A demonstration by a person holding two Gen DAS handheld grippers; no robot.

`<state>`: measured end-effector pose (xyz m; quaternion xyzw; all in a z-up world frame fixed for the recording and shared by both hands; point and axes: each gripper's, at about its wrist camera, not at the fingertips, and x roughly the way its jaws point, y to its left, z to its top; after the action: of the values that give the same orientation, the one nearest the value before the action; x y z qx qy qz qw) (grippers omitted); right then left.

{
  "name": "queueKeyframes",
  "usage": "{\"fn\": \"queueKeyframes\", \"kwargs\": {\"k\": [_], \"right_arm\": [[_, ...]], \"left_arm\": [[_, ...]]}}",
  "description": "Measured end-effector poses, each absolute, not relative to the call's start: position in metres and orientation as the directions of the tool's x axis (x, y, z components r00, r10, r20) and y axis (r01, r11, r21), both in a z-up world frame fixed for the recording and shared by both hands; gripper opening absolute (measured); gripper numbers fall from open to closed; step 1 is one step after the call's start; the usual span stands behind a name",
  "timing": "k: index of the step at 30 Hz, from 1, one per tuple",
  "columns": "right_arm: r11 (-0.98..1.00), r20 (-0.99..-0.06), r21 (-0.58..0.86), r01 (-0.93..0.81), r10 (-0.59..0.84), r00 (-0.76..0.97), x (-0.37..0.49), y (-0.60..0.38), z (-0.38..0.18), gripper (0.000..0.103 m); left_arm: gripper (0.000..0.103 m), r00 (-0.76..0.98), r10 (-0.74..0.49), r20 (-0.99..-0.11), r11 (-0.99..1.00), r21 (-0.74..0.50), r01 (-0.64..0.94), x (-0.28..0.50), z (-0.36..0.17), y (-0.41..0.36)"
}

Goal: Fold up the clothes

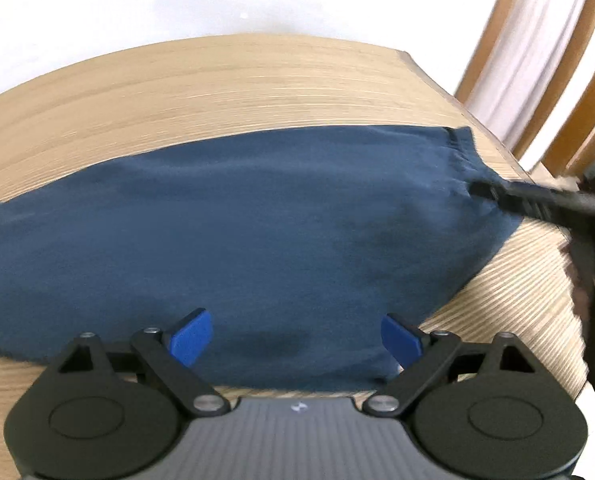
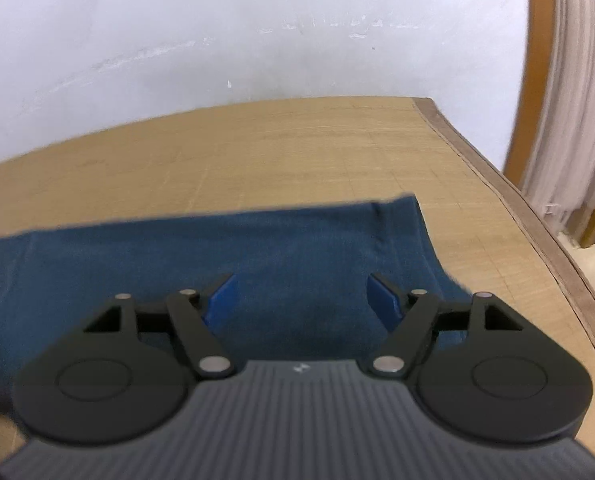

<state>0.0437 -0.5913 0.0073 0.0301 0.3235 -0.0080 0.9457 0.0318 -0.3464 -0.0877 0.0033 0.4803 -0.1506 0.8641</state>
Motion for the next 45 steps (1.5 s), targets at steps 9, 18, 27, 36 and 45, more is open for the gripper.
{"fn": "queueKeyframes", "kwargs": {"k": [9,18,27,36,45], "right_arm": [[0.999,-0.634,0.052,0.003,0.031,0.773,-0.006,-0.476,0.012,0.074],[0.995,-0.637,-0.008,-0.097,0.07,0.768,-0.026,-0.313,0.009,0.074],[0.978,-0.634,-0.036,-0.206,0.137,0.761,0.008,-0.242,0.01,0.074],[0.944,-0.624,0.035,-0.327,0.277,0.731,0.044,-0.144,0.011,0.074],[0.921,-0.644,0.014,-0.389,0.306,0.701,0.046,0.007,-0.006,0.074]], "left_arm": [[0.094,0.505,-0.199,-0.84,0.979,-0.145,0.146,-0.008,-0.086,-0.235],[0.094,0.529,-0.183,-0.829,0.981,-0.188,0.046,-0.038,-0.08,-0.099],[0.094,0.533,-0.106,-0.84,0.988,-0.151,-0.041,-0.013,-0.084,-0.024],[0.095,0.561,-0.055,-0.826,0.982,-0.147,-0.12,-0.01,-0.081,0.081],[0.096,0.549,-0.056,-0.834,0.991,-0.111,-0.069,0.002,-0.084,0.227]]}}
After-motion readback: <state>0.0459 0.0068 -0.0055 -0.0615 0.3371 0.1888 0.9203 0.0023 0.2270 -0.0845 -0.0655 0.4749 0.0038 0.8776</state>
